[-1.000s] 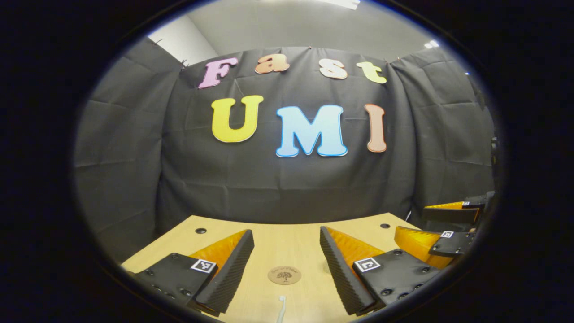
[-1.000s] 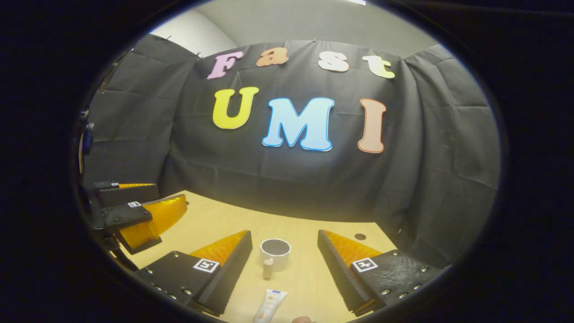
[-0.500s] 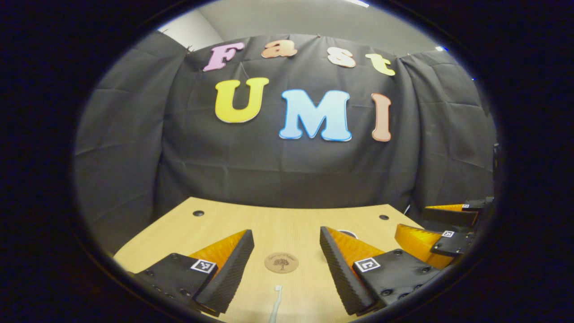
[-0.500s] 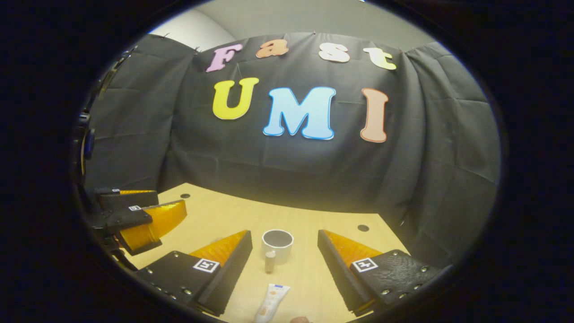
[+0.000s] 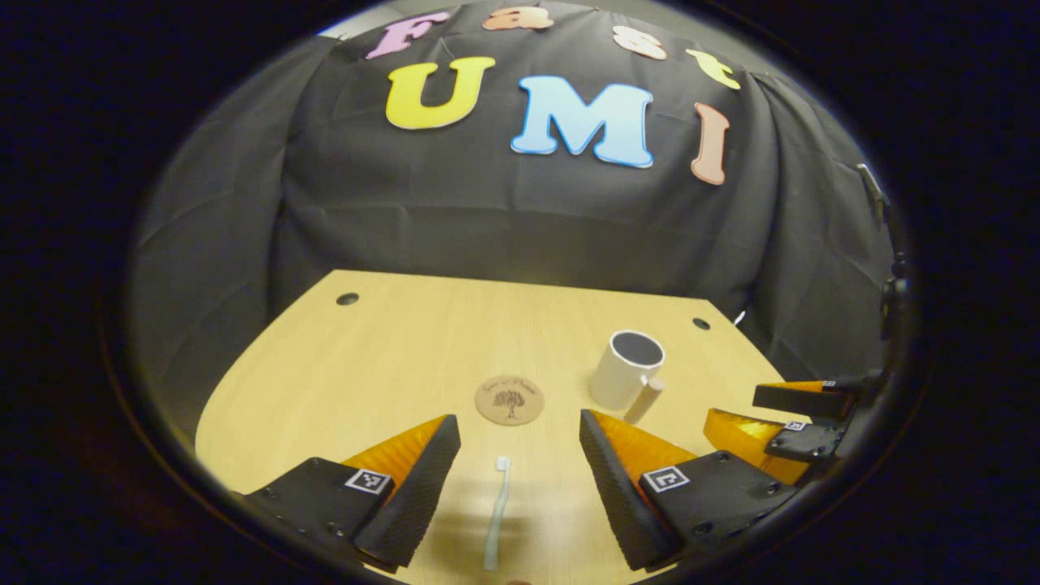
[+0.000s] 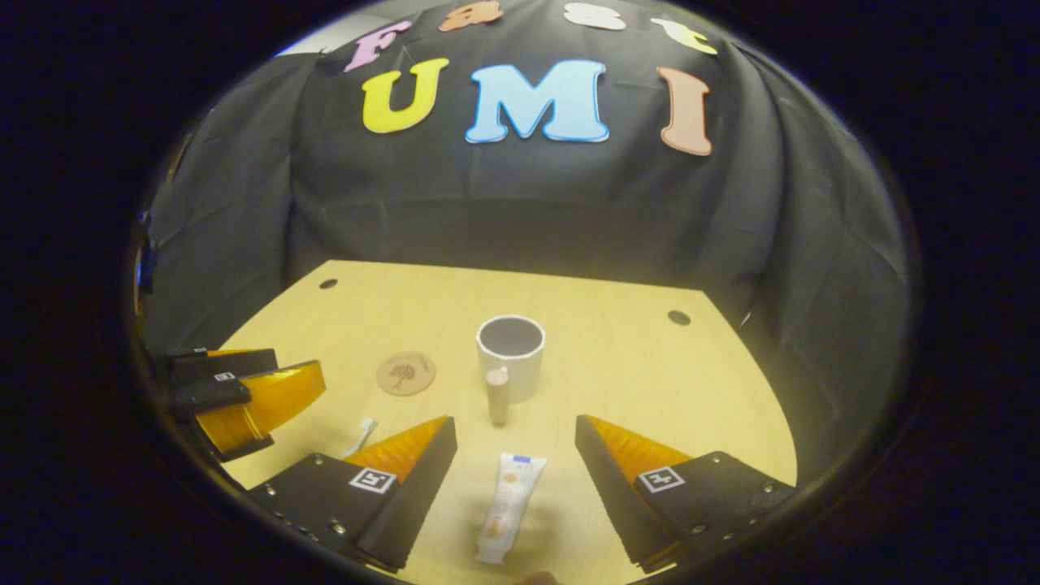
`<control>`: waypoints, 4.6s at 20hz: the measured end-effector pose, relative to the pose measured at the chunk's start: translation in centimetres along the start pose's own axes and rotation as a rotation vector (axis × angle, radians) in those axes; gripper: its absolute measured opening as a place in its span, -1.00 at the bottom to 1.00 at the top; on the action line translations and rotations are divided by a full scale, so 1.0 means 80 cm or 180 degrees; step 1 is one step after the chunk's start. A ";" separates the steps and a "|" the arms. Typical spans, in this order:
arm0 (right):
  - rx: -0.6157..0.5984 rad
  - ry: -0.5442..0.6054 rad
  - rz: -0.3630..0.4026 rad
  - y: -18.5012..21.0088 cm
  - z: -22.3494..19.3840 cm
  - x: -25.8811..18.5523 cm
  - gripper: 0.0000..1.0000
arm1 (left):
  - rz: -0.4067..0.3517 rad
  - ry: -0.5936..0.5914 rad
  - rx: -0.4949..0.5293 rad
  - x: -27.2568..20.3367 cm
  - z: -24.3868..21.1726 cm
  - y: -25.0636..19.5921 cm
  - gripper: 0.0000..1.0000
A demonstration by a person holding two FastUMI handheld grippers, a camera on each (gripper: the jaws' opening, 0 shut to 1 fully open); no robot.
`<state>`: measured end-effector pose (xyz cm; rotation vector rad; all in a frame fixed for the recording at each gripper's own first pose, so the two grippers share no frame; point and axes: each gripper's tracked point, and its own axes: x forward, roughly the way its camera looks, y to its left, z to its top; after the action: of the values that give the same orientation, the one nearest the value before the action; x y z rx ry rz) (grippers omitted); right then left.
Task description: Put the toothbrush and toothpaste on the desktop into the cup, then pick up the cup and place it on the coaster on the desktop.
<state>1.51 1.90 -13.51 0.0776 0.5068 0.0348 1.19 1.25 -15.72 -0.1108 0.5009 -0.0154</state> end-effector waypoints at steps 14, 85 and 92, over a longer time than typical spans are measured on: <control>0.0305 0.1337 0.0101 0.005 -0.099 0.056 0.89 | 0.0067 0.1710 -0.0008 0.042 -0.139 0.013 0.96; 0.0782 -0.1079 0.0610 0.022 0.197 0.078 -0.55 | -0.0086 0.0175 -0.0059 0.061 0.039 0.021 -0.83; 0.0613 -0.1245 0.0268 -0.009 0.204 0.138 -0.55 | -0.0128 -0.0017 -0.0056 0.055 0.055 0.018 -0.84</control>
<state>19.10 0.71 -4.70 0.2885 0.1143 0.0517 7.14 2.96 -14.17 -0.1381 0.4937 -0.0500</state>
